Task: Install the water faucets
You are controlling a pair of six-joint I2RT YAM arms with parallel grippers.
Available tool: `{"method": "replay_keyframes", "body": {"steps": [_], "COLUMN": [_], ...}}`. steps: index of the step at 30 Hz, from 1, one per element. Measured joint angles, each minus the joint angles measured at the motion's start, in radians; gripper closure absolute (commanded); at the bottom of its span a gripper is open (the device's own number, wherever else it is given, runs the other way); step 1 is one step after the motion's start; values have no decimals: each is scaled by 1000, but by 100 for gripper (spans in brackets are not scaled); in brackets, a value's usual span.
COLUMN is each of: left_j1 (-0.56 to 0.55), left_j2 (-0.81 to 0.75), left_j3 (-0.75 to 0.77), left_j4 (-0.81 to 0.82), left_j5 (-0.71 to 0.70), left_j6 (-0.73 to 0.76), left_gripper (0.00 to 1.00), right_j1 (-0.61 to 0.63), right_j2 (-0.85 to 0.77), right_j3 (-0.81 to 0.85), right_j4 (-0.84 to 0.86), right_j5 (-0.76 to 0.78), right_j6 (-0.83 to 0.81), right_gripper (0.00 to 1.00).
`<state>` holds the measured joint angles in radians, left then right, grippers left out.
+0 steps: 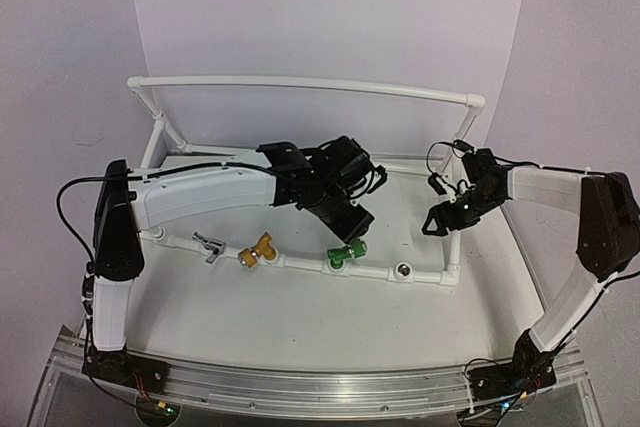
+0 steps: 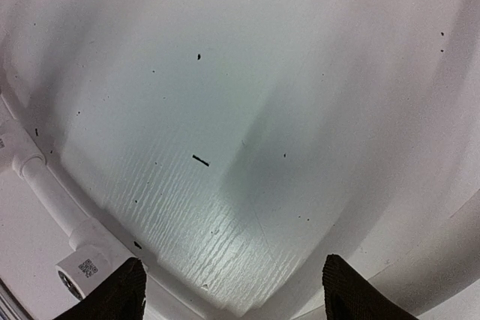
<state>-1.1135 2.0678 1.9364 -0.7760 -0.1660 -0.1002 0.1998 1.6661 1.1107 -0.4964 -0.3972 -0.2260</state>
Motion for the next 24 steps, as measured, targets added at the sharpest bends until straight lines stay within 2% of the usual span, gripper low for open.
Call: {"method": "replay_keyframes", "body": {"steps": [6,13,21,24], "left_j1": [-4,-18,-23,-23], "left_j2": [67,122,123,122], "left_j3": [72,93,92,89], "left_j4": [-12,-76,-88,-89], "left_j5": [27,143,152,151], "left_j6": [32,69,150,174], "left_gripper": [38,46,57,55], "right_j1": [-1,-1,-1,-1], "right_j2": [0,0,0,0], "right_j3": [0,0,0,0], "right_j4": [-1,-1,-4,-9], "right_j5": [-2,-2,-2,-1], "right_j6": [0,0,0,0], "right_gripper": [22,22,22,22]}}
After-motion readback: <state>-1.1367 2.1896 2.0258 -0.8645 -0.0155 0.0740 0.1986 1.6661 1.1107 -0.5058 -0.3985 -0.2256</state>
